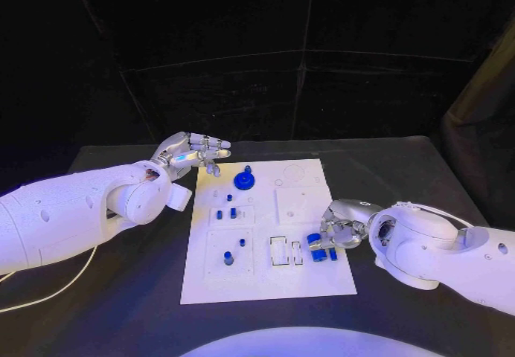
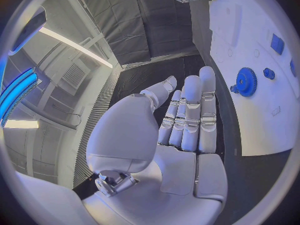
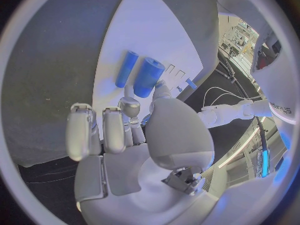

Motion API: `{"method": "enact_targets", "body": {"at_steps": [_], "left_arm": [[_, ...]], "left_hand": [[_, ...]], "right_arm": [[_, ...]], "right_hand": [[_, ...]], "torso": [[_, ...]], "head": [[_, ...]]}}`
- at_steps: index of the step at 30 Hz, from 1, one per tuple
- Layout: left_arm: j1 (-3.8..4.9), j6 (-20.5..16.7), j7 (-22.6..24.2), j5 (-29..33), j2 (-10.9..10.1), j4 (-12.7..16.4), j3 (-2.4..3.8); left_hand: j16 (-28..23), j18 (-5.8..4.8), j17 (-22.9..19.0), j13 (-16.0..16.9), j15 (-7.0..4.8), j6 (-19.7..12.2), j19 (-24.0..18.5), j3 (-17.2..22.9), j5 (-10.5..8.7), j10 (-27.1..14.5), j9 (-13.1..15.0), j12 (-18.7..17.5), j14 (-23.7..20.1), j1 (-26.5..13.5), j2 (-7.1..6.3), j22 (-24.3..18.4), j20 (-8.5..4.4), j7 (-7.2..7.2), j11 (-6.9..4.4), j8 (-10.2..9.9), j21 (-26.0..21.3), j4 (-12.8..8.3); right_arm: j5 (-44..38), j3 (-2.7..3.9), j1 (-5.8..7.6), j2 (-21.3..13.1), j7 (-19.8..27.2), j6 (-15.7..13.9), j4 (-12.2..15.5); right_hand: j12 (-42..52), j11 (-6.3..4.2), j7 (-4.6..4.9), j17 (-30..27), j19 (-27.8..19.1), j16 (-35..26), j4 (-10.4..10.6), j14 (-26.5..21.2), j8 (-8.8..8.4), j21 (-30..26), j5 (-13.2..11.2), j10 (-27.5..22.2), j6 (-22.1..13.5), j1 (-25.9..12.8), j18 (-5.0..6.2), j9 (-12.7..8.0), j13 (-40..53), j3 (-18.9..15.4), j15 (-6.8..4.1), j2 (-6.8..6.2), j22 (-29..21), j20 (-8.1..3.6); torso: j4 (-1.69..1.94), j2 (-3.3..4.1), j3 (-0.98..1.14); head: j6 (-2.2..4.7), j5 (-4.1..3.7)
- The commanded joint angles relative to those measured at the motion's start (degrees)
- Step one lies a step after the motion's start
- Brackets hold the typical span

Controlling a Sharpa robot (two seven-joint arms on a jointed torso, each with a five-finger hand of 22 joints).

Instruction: Assemble the parts on the task board

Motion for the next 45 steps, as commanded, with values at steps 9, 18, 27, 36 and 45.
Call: {"method": "enact_targets", "body": {"at_steps": [9,18,27,36,45], "left_arm": [[0.09,0.9,0.0,0.2,-0.2,0.2,0.04],[0.10,0.9,-0.1,0.2,-0.4,0.3,0.04],[0.10,1.0,-0.1,0.2,-0.6,0.3,0.04],[0.09,1.3,-0.2,0.2,-0.4,0.2,0.04],[0.09,1.4,-0.4,0.2,-0.3,0.2,0.04]], "left_hand": [[-0.2,0.76,-0.2,-0.1,0.14,-0.3,-0.5,0.0,-0.25,-0.5,0.0,0.4,-0.4,0.2,0.38,-0.1,0.04,-0.08,-0.04,0.5,-0.4,-0.3],[-0.2,0.76,-0.2,-0.1,0.13,-0.3,-0.5,0.0,-0.25,-0.5,0.0,0.4,-0.4,0.2,0.41,-0.1,0.04,-0.09,-0.04,0.5,-0.4,-0.3],[-0.2,0.76,-0.2,-0.1,0.13,-0.3,-0.5,0.0,-0.25,-0.5,0.0,0.4,-0.4,0.2,0.41,-0.1,0.04,-0.09,-0.04,0.5,-0.4,-0.3],[-0.2,0.77,-0.2,-0.1,0.13,-0.3,-0.5,0.0,-0.25,-0.5,0.0,0.5,-0.4,0.2,0.42,-0.1,0.04,-0.09,-0.05,0.6,-0.4,-0.4],[-0.2,0.77,-0.2,-0.1,0.13,-0.3,-0.5,0.0,-0.26,-0.5,0.0,0.5,-0.4,0.2,0.42,-0.1,0.04,-0.09,-0.05,0.6,-0.4,-0.4]], "right_arm": [[-4.9,-0.02,-1.57,2.1,-1.3,2.8,-1.2],[-4.9,-0.02,-2.00,2.4,-1.6,-1.1,-1.0],[0.0,0.01,-2.04,0.8,-1.0,-9.5,1.9],[6.1,0.04,-2.00,0.3,0.1,-13.4,4.4],[9.2,0.04,-1.99,2.7,0.3,-12.5,3.8]], "right_hand": [[0.9,-0.05,-0.11,0.3,0.5,0.5,-0.1,2.6,1.12,0.4,1.6,0.2,-0.6,-0.1,-0.79,1.2,1.2,0.1,-0.27,0.88,3.8,0.08],[1.9,-0.45,-0.53,1.0,0.8,0.8,-0.5,2.7,2.39,0.7,6.7,1.0,-0.2,2.4,-0.88,3.0,3.0,0.5,-0.58,3.90,4.3,-0.18],[2.9,-0.76,-0.84,2.0,1.3,1.4,-0.5,2.9,2.62,1.2,14.5,2.1,0.1,4.5,-1.07,4.0,4.9,0.3,-0.86,5.10,5.1,-0.45],[2.9,-0.95,-1.07,2.8,1.8,1.9,-0.3,3.1,2.70,1.6,15.7,2.4,0.8,4.3,-1.22,4.4,5.2,0.0,-0.99,5.78,5.8,-0.55],[2.8,-1.08,-1.24,3.2,1.9,2.1,-0.2,3.1,2.78,1.7,16.2,2.6,1.2,4.1,-1.26,4.6,5.2,-0.2,-1.09,6.06,6.0,-0.63]], "torso": [[0.03,-0.05,-0.07],[-0.02,-0.07,-0.05],[-0.05,-0.08,-0.01],[0.16,0.01,-0.11],[0.03,0.00,-0.16]], "head": [[0.10,0.15],[0.29,0.08],[0.45,0.26],[0.45,0.11],[0.16,0.60]]}}
